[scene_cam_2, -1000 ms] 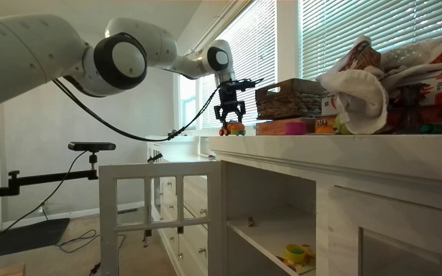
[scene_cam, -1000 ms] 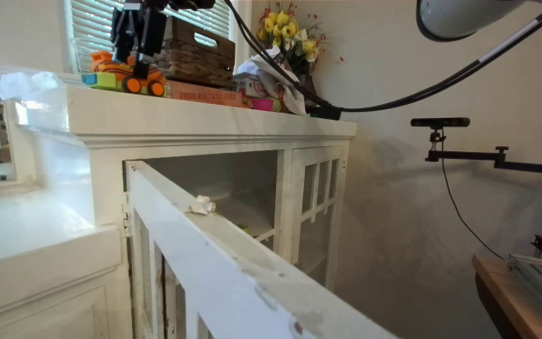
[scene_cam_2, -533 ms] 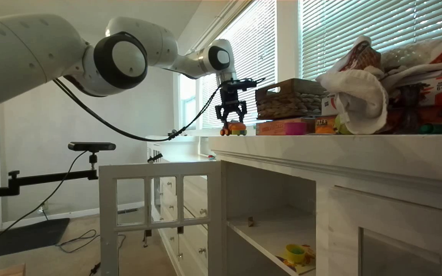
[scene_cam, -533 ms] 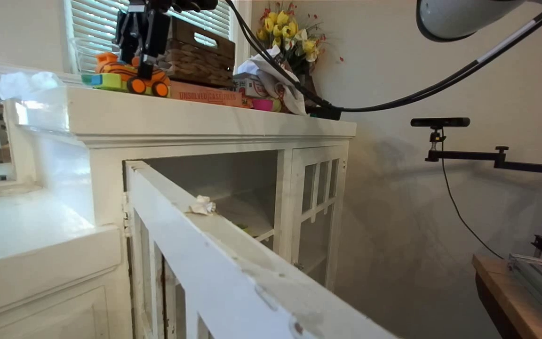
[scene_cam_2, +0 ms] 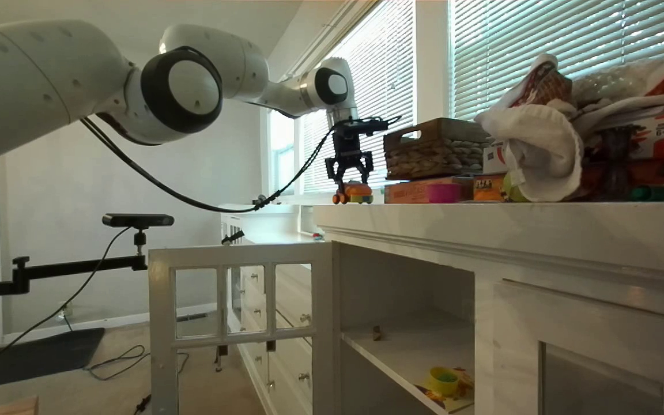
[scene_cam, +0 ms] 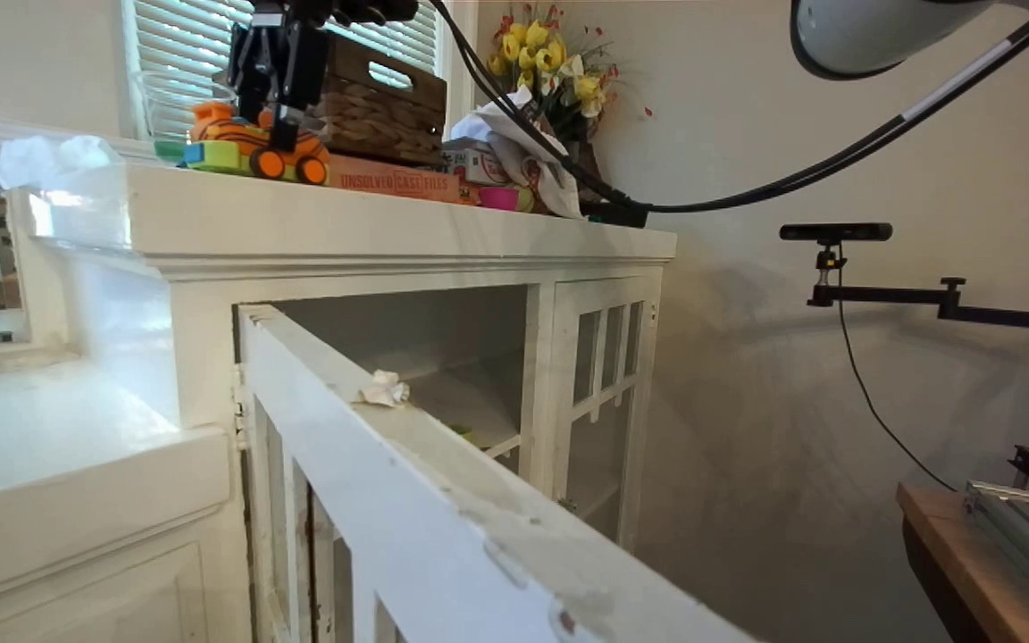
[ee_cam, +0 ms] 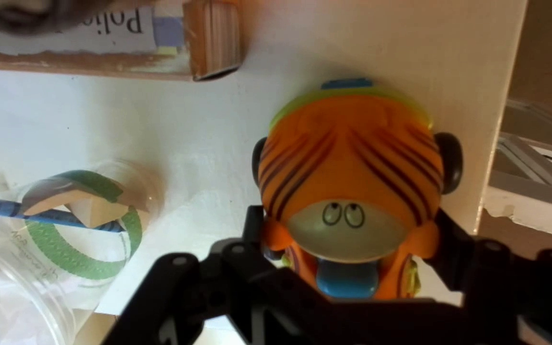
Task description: Move the orange toy car to the right
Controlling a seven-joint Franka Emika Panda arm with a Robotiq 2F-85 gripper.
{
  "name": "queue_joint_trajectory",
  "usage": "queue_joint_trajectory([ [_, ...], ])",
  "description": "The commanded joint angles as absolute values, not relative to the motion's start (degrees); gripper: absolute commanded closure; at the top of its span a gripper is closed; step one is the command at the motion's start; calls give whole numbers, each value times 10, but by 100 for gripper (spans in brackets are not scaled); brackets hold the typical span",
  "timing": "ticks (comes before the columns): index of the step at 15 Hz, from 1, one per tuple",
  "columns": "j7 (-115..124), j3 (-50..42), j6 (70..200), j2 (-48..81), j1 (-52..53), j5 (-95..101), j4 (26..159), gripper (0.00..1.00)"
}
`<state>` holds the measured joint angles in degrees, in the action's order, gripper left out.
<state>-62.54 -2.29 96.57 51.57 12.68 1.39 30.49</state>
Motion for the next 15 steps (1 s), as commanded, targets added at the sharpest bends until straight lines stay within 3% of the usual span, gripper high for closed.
queue_joint_trajectory([
  [1, -630, -23, 952, 511, 125, 15, 301, 45],
  [15, -643, -19, 951, 486, 124, 12, 304, 45],
])
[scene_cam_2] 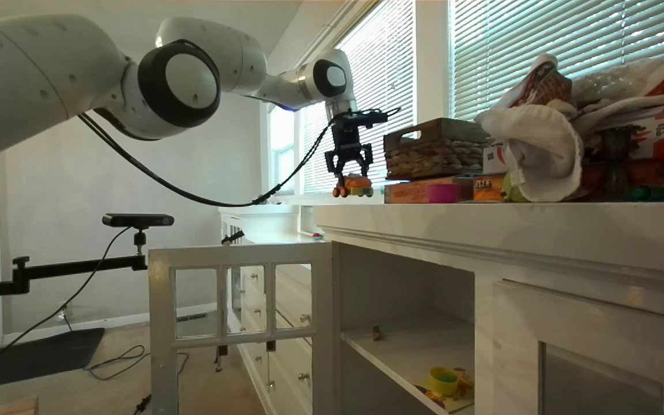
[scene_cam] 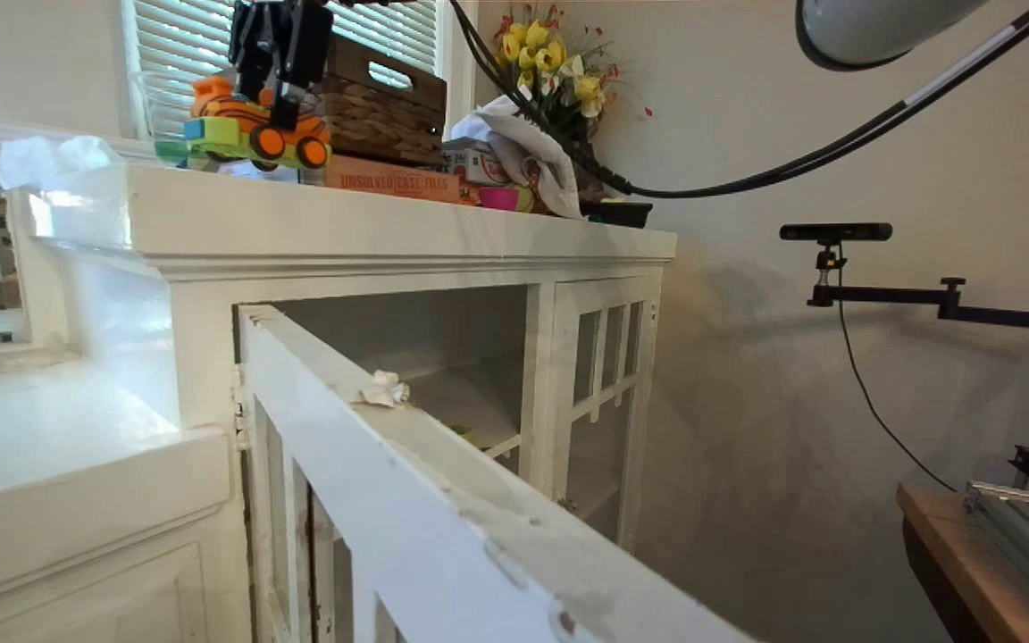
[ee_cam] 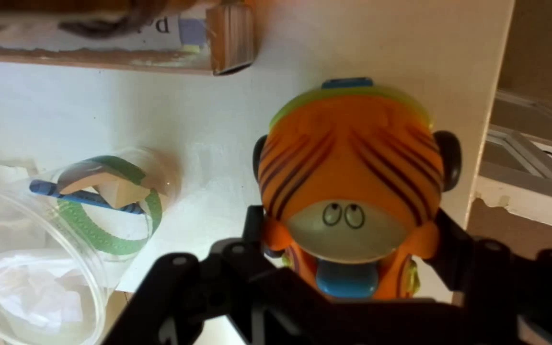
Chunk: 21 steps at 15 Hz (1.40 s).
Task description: Move the orange toy car to the right
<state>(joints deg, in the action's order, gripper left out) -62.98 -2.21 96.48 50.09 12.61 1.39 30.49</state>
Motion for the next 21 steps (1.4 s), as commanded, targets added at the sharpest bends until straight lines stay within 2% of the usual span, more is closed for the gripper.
queue_joint_trajectory([
  [1, -646, -18, 950, 483, 123, 11, 306, 45],
  [21, -662, -12, 912, 459, 103, 7, 333, 45],
])
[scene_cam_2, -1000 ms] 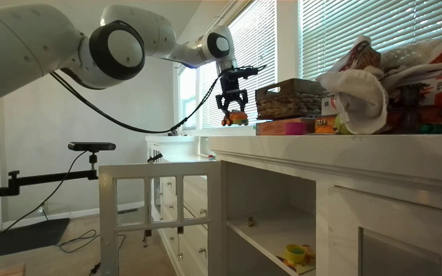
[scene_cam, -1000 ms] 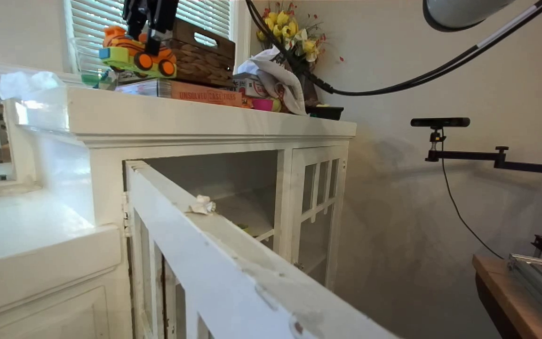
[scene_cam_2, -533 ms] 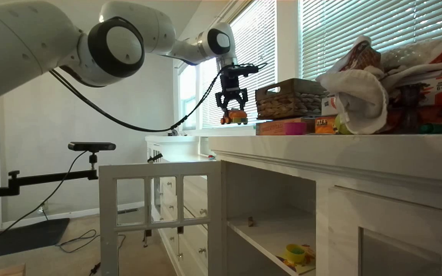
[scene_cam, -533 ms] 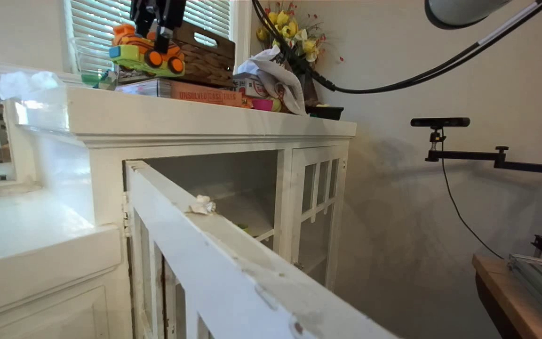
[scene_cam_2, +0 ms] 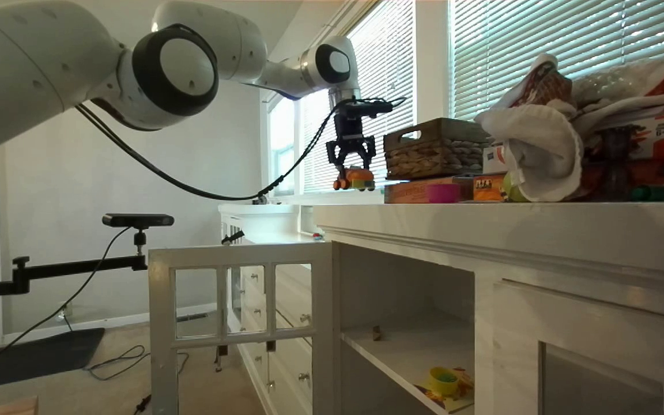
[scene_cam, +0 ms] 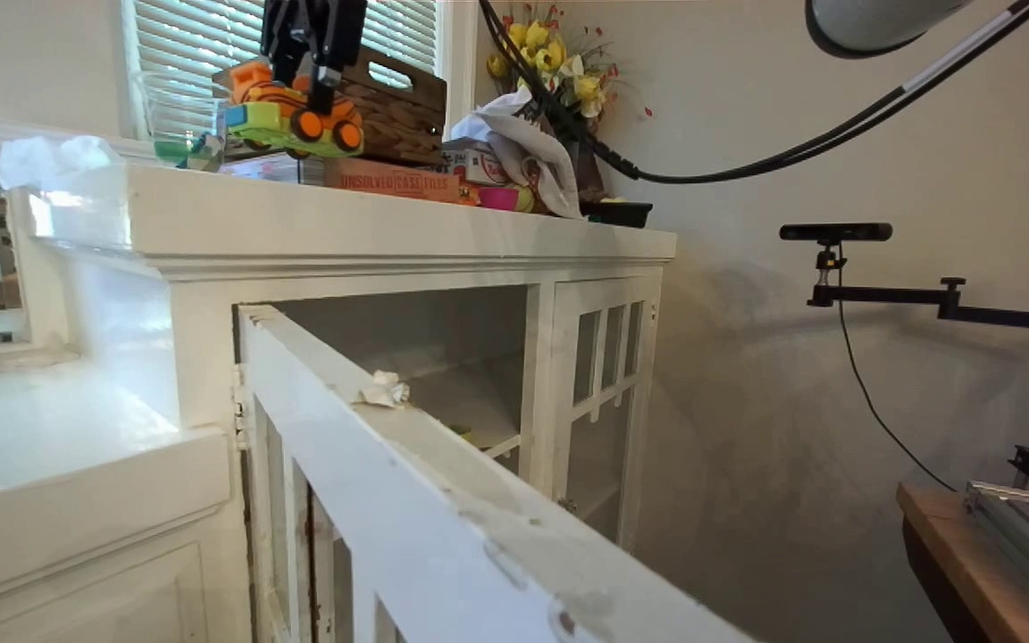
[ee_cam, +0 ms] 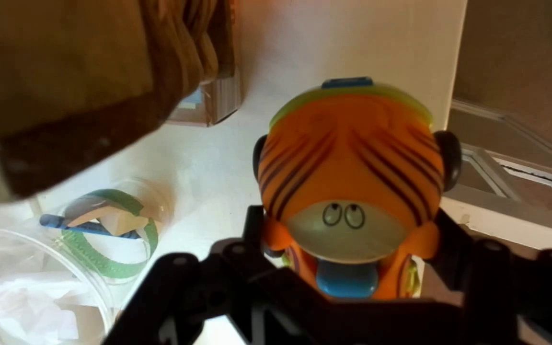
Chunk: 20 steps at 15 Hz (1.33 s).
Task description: Move the orange toy car to the right
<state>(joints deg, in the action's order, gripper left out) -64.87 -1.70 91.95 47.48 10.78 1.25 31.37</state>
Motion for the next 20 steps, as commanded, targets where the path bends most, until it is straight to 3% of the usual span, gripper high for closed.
queue_joint_trajectory([
  [1, -662, -12, 912, 458, 102, 7, 334, 45],
  [20, -653, -8, 930, 436, 95, 4, 415, 45],
])
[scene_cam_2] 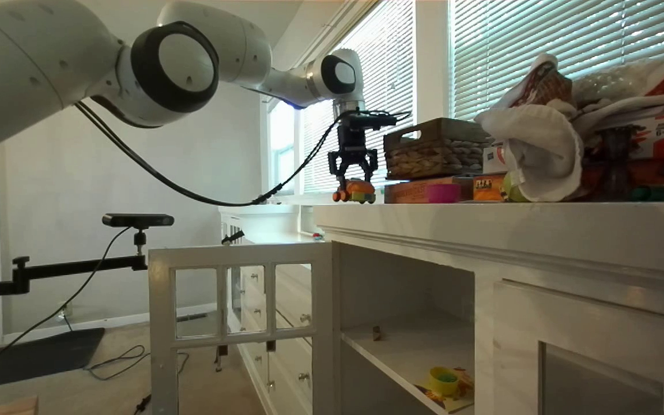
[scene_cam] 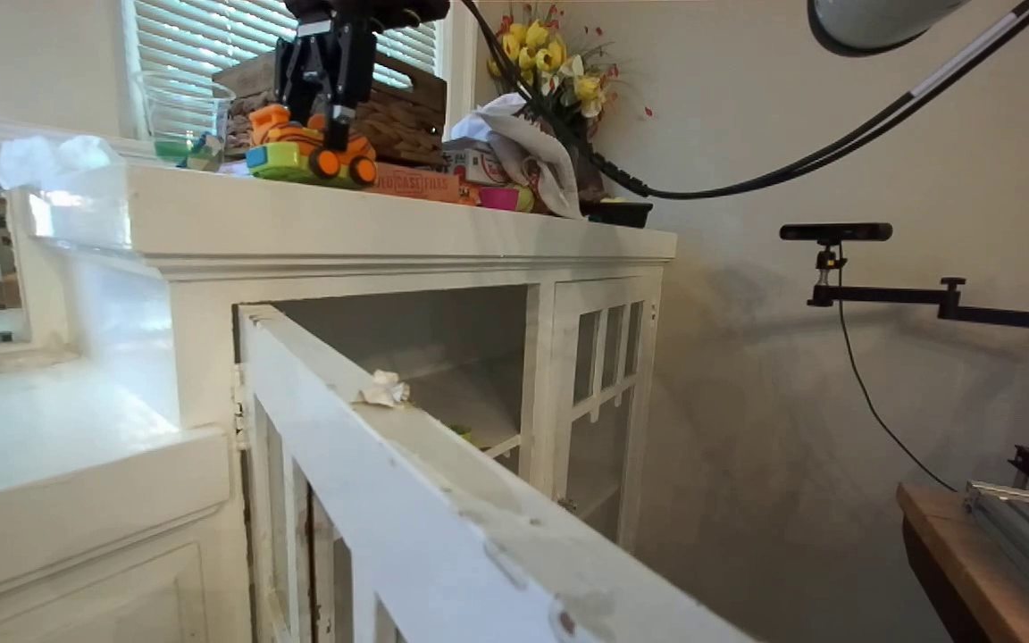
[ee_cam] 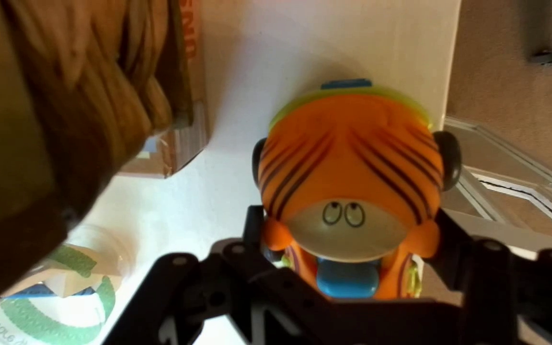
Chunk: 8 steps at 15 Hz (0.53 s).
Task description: Move the orange toy car to the right
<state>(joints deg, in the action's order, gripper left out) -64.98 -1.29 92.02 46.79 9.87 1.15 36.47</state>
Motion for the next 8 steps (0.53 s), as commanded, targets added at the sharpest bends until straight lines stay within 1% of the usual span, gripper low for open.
queue_joint_trajectory([
  [1, -653, -8, 932, 431, 95, 4, 423, 45],
  [8, -649, -10, 967, 391, 90, 5, 496, 45],
])
